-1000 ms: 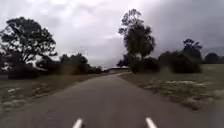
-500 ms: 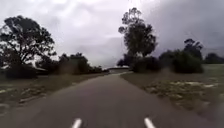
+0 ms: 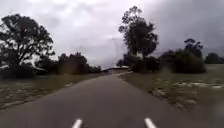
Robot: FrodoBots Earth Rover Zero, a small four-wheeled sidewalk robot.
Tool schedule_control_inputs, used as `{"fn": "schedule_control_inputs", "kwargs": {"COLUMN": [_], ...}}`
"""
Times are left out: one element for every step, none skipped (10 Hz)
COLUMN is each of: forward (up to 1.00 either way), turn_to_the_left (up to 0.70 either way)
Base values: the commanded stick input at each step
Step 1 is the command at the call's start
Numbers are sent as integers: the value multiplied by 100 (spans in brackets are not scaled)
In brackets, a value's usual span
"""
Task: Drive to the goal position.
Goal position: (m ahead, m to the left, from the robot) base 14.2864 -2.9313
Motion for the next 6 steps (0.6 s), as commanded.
{"fn": "schedule_control_inputs", "kwargs": {"forward": [84, 84, 84, 84, 84, 84], "turn_to_the_left": [3, 3, 3, 3, 3, 3]}}
